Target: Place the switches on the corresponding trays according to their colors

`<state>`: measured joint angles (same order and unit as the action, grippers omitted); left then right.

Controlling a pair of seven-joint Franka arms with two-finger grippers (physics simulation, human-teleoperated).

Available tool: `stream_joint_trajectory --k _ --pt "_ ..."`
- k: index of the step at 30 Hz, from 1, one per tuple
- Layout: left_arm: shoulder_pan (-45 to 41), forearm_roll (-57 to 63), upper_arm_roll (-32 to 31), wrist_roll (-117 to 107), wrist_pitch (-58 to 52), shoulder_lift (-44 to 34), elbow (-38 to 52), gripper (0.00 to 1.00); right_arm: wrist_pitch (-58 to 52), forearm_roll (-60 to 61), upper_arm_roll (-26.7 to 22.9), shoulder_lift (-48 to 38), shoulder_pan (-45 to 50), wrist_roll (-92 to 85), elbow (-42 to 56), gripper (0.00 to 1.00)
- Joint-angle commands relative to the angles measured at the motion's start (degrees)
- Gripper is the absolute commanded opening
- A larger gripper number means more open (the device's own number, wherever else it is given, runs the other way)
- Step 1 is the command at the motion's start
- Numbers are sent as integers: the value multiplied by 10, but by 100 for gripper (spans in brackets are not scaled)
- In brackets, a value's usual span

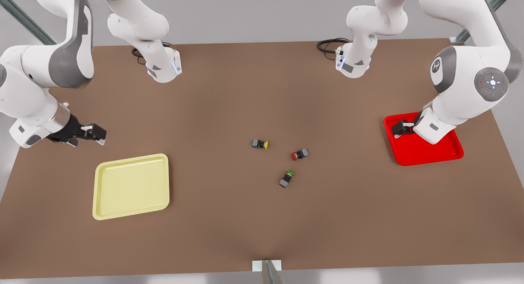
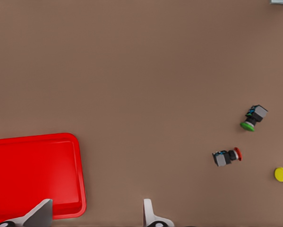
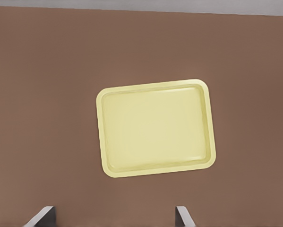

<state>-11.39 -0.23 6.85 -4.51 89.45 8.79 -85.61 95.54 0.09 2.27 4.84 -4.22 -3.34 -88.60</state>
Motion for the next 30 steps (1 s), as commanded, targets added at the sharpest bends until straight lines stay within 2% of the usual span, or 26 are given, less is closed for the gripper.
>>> stream_joint_trajectory --k 1,2,4,5,10,13,20,21,23,25,28,30 --pt "1 5 0 0 -3 0 1 100 0 0 0 0 -2 0 1 100" --pt "1 1 0 -1 -17 3 1 100 0 0 -1 0 -2 0 1 100" --pt "-23 4 -5 -19 -60 10 -76 100 0 0 0 2 -3 0 1 100" --pt "-60 -19 -10 -194 -22 43 -77 100 2 1 0 2 -3 0 2 100" --pt "-154 -65 -11 -753 150 70 -140 100 4 2 0 7 0 6 6 100" --pt "-195 -111 -11 -953 233 108 -157 100 7 50 9 8 3 0 6 100" --pt "-238 -136 -12 -1068 374 151 -190 100 21 49 187 54 2 -1 18 100" --pt "-238 -137 -11 -1069 391 155 -207 100 25 49 197 57 6 -10 12 100" --pt "-239 -144 -11 -1111 394 153 -236 100 46 9 197 81 78 -70 2 100" --pt "-253 -144 -11 -1112 439 150 -270 100 110 -44 184 132 179 -139 -5 100" --pt "-254 -141 -11 -1102 521 149 -303 100 118 18 35 248 367 -269 78 100" --pt "-254 -142 -11 -1102 540 152 -323 100 129 62 34 266 371 -275 70 100"
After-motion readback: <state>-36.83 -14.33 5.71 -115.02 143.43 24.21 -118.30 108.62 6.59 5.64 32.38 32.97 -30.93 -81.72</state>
